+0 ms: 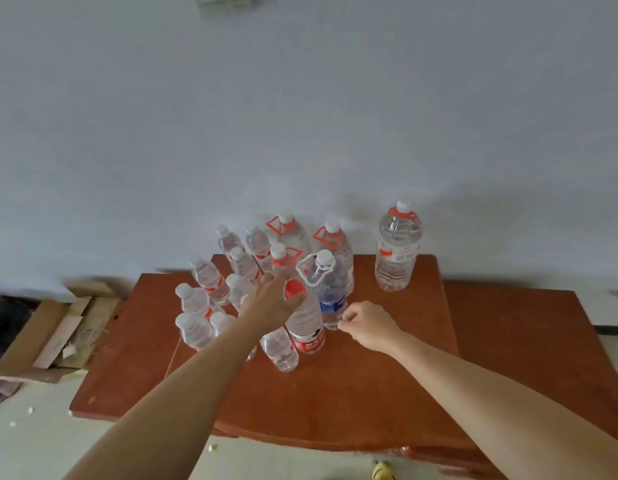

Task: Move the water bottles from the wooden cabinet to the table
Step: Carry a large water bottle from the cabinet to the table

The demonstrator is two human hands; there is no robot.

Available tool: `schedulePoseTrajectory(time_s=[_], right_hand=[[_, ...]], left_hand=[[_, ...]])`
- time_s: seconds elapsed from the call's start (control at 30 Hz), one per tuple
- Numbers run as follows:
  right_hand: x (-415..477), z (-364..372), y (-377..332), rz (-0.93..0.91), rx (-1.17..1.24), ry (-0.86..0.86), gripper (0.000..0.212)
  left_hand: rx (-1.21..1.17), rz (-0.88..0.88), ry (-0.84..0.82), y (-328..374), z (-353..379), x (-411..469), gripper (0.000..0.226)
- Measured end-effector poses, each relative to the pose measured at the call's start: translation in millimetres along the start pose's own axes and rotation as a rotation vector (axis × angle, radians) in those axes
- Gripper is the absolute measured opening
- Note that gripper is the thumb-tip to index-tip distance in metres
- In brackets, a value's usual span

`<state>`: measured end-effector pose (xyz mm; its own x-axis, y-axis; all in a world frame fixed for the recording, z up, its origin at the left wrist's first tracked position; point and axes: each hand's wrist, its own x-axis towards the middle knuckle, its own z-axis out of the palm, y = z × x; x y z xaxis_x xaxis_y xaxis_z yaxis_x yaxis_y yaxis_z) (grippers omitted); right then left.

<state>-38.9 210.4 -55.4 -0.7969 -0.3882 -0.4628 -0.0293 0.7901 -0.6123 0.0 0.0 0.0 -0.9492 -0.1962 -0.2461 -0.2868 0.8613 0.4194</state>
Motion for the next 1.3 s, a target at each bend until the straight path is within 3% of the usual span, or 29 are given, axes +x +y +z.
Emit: schedulePoseTrajectory(time_s=[0.2, 0.33, 0.5, 0.77, 0.93, 1.07, 1.2, 1.3], right_hand=[[11, 14, 14, 0.074, 0.025, -0.066, 0.025], [13, 14, 22, 0.144, -0.005, -0.066, 0.026], [16, 14, 30, 0.217, -0.043, -0.046, 0.025], [21, 23, 52, 0.265, -0.092, -0.061, 0.032], [31, 41, 71, 0.304, -0.015, -0.105, 0.049], [36, 60, 73, 0.311, 0.131, -0.238, 0.062], [45, 82, 63, 0.377, 0.274, -0.355, 0.062], [52, 98, 63, 0.379, 0.274, -0.355, 0.062]], left_hand=[[0.073, 0.03, 0.043, 8, 11, 5, 0.057], [0.058, 0.055, 0.089, 5, 11, 6, 0.032], [0.103, 0.216, 0.084, 9, 20, -5, 0.032], [-0.075, 0.192, 0.061, 9, 35, -34, 0.032], [-0.251, 0.043, 0.052, 14, 42, -65, 0.035], [-0.328, -0.033, 0.088, 12, 55, -99, 0.03], [-0.385, -0.191, 0.229, 8, 77, -124, 0.019], [-0.337, -0.327, 0.371, 0, 96, -131, 0.023]])
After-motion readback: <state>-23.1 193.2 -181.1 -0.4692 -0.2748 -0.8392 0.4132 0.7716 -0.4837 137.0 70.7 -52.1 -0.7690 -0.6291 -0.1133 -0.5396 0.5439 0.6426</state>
